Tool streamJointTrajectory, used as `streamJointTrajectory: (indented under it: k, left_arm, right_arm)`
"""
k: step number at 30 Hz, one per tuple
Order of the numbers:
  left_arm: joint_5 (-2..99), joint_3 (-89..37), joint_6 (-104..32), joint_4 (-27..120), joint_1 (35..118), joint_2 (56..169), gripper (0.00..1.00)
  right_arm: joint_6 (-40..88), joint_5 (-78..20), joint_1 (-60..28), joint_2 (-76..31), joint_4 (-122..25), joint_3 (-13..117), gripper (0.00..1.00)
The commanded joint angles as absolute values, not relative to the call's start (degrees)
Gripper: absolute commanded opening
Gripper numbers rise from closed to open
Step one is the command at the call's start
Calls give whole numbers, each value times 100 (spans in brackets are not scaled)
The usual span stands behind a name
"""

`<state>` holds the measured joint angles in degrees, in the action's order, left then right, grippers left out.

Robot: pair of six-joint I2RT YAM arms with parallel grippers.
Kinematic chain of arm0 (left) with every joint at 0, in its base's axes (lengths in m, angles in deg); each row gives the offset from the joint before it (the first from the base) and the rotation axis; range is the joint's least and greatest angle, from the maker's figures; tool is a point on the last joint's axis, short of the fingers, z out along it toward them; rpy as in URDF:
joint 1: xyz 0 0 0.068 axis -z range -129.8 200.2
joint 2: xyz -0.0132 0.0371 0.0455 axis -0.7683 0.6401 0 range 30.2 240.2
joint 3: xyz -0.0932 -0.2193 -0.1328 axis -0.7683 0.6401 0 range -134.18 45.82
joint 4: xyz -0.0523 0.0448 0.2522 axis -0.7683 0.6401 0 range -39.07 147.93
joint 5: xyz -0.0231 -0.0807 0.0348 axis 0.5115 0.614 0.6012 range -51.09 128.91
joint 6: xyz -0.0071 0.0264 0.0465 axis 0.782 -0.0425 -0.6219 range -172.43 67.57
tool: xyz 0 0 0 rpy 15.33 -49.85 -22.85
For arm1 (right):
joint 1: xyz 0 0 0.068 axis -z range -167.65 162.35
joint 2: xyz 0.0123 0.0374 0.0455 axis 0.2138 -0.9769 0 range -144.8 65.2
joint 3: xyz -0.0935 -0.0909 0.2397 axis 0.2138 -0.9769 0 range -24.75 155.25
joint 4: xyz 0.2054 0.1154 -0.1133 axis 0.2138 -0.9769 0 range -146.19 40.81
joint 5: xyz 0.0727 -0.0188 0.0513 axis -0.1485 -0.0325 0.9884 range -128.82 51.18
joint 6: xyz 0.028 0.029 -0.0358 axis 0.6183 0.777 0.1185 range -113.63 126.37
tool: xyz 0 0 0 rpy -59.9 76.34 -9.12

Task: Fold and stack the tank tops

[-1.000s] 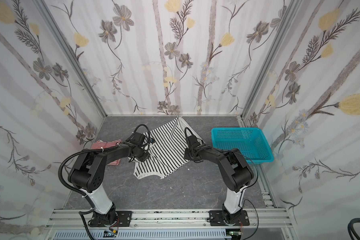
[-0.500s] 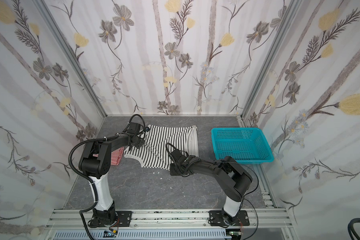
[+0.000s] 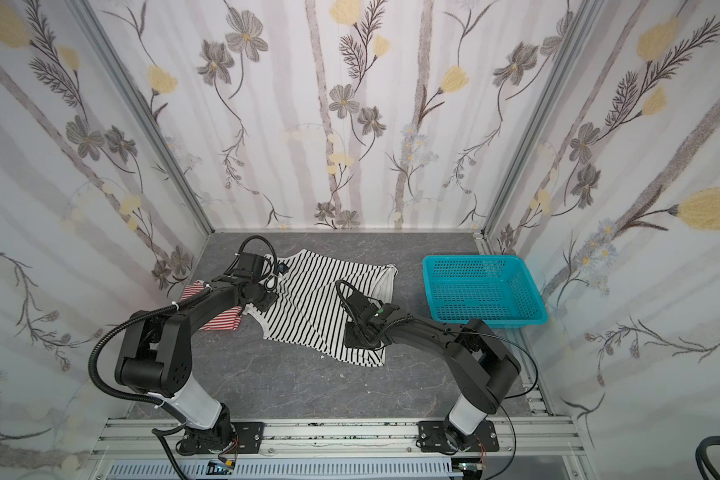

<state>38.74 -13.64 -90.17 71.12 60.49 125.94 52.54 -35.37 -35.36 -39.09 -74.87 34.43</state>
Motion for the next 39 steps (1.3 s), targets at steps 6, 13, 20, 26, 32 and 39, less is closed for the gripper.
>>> streamJointTrajectory:
  k: [6, 13, 20, 26, 32, 39]
  left_arm:
    - [4304, -821, -8628, 7123, 6050, 12801, 54]
    - [4190, -196, -8701, 7115, 6049, 12268, 54]
    - [3691, 205, -8978, 7092, 5999, 11842, 54]
    - [3569, -34, -9080, 7088, 5945, 11885, 55]
    - [3489, -767, -9006, 7097, 5987, 12425, 55]
    - [3656, -1002, -8783, 7106, 6218, 12503, 55]
  right_arm:
    - [4963, -5686, -3503, -4537, -8701, 4595, 47]
    - [4852, -6119, -3318, -4944, -9020, 4790, 47]
    - [4909, -6129, -3107, -4624, -8900, 4299, 47]
    - [4755, -5420, -3072, -4394, -8280, 4071, 47]
    - [4640, -5183, -3072, -4671, -8037, 4378, 47]
    - [4580, -5242, -3155, -5077, -8117, 4613, 46]
